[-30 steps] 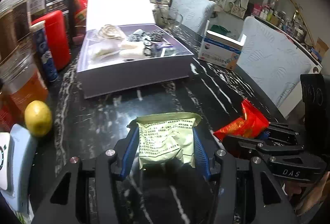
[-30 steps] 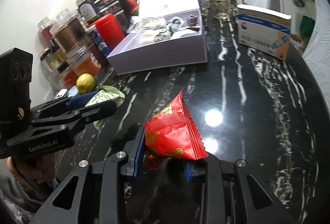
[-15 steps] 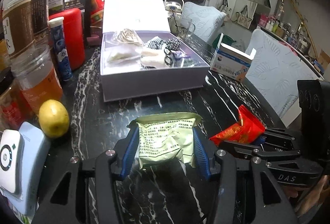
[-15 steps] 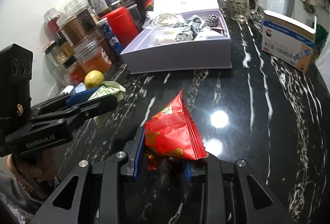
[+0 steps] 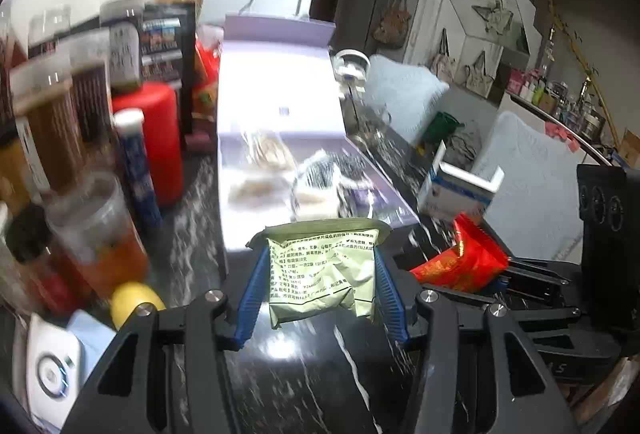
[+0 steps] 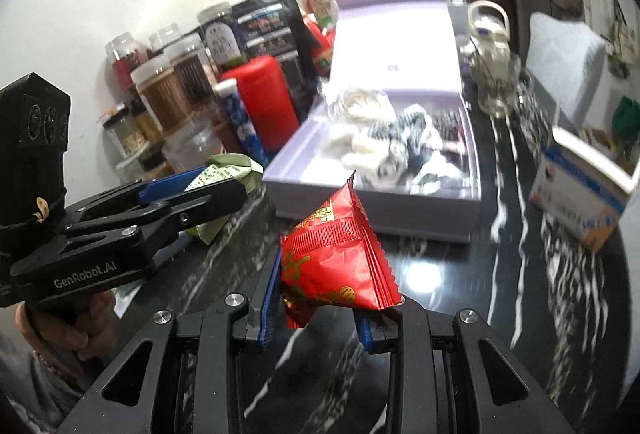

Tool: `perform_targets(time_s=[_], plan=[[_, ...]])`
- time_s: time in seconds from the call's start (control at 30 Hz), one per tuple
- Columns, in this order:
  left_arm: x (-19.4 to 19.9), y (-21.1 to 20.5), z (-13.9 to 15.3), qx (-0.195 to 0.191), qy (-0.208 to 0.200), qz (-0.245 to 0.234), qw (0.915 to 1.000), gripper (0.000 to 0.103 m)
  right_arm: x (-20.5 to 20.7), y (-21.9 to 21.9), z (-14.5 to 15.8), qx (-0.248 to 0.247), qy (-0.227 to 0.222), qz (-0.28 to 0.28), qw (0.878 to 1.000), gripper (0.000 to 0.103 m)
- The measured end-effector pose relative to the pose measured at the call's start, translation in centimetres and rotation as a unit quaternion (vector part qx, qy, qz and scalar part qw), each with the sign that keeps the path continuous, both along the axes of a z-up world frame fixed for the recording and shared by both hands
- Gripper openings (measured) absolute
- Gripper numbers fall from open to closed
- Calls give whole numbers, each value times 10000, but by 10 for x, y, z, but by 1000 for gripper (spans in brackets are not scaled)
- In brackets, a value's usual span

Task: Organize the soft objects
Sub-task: 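Carry the green sachet and red packet over the lavender box, then lower the green sachet into the box with the left gripper while the right gripper releases the red packet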

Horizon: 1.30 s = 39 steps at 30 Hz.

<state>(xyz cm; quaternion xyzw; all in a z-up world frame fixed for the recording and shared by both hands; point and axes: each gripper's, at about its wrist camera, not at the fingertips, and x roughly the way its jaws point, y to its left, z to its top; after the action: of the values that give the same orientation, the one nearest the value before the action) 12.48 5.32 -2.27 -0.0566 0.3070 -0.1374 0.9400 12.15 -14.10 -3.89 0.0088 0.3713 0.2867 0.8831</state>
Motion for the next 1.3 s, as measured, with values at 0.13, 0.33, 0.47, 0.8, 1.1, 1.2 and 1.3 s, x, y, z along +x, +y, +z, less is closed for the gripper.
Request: perform_targets(time_s=[0.13,0.33,0.47,0.8,1.1,1.2,1.3], plan=[[9,3,17,88,-277,74,9996,51,11,5,20,54,-246,88,9996,31],[29,9,41,191,-567,190,9980,51,29,11,43,58,-488,135,9987,31],[44,7,57,353,-740,200,9964,51,43,15,58,9,-595,133,9981,31],[89,-3,68,592,-934,292,9934,51,94,17,82,12,-822,33,9966,31],[129,-8,35,904,-502,331,9941,51,135,20,71,-15,-670,-40,9977,31],[142,-8,20,1019,-266,372,9937,51,147,21,57,-153,-462,-61,9988,31],[153,-8,5,1090,-26,392,9933,51,159,22,44,-242,-275,-103,9993,31]])
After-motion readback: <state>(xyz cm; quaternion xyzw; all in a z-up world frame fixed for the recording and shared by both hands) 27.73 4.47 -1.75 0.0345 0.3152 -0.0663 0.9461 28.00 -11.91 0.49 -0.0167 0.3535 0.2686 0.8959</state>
